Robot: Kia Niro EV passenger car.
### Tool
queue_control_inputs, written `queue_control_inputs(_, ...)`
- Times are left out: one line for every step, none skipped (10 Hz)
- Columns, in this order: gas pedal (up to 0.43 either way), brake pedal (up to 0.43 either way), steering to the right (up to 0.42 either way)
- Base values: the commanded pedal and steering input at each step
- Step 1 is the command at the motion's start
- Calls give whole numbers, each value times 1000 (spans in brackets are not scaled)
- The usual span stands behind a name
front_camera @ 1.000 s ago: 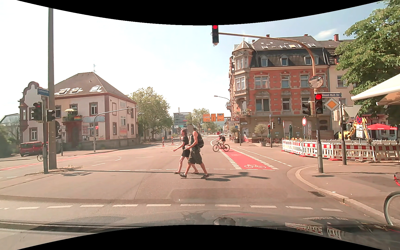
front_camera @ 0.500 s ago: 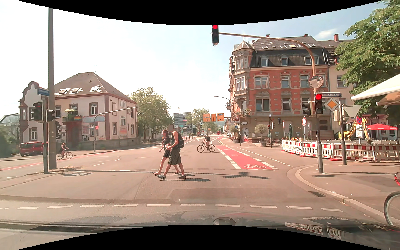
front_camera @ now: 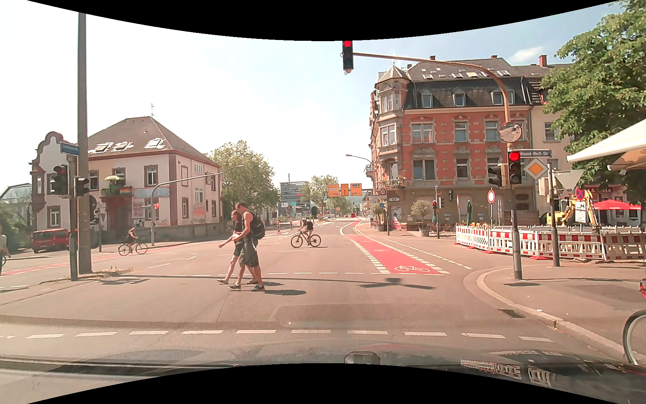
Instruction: Follow the waypoints while adhering to traffic rules and regulations
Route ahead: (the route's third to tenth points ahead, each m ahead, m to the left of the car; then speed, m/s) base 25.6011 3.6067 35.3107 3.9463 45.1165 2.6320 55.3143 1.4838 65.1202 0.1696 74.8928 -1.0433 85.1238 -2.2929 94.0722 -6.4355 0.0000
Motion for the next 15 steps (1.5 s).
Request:
queue_control_inputs(0, 268, -12)
queue_control_inputs(0, 268, -12)
queue_control_inputs(0, 268, -12)
queue_control_inputs(0, 268, -12)
queue_control_inputs(0, 268, -12)
queue_control_inputs(0, 268, -12)
queue_control_inputs(0, 268, -12)
queue_control_inputs(0, 268, -12)
queue_control_inputs(0, 268, -12)
queue_control_inputs(0, 268, -12)
queue_control_inputs(0, 268, -12)
queue_control_inputs(0, 268, -12)
queue_control_inputs(0, 268, -13)
queue_control_inputs(0, 268, -12)
queue_control_inputs(0, 274, -12)
